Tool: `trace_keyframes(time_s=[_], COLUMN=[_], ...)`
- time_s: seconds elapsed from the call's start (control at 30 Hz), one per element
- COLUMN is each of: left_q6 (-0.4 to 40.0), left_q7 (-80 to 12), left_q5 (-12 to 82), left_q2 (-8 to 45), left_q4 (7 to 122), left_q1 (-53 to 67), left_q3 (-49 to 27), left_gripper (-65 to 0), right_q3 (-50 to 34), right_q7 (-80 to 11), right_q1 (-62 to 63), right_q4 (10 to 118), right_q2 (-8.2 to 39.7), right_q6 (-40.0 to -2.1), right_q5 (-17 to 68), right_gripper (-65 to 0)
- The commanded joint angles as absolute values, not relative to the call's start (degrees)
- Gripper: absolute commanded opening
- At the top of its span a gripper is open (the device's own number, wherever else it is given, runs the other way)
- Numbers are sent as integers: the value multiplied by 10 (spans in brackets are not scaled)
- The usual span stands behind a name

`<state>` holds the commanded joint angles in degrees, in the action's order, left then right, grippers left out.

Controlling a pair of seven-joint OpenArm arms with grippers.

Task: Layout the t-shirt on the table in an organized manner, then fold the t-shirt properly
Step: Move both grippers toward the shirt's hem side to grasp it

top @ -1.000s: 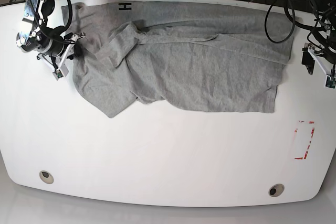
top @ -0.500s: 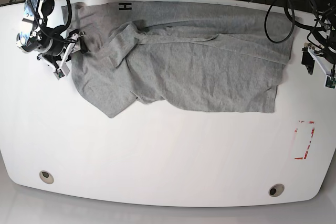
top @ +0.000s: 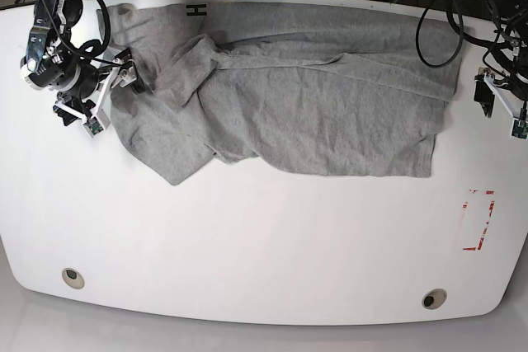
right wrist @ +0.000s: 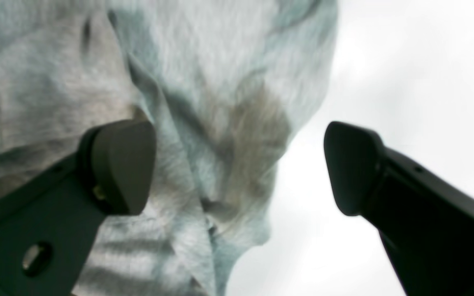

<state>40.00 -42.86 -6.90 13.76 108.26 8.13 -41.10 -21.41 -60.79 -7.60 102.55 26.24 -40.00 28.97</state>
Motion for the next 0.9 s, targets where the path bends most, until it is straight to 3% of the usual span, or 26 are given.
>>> trace_keyframes(time_s=[0.33,0.57,0.9], left_q6=[400,400,400], left_q7=[-429,-429,-429], left_q5=[-69,-72,-72], left_q2=[132,97,90], left_q4=[1083,1083,1083], left_q1=[64,23,15], left_q3=[-333,-327,-314], left_gripper=[0,0,0], right_q3=[-212,-202,-136], right_q7=[-604,-559,-485], right_q1=[41,118,165], right_q4=[899,785,675], right_q2=[239,231,245], right_q6=[-400,-400,-400], right_q5=[290,290,290], right_gripper=[-26,-26,-31])
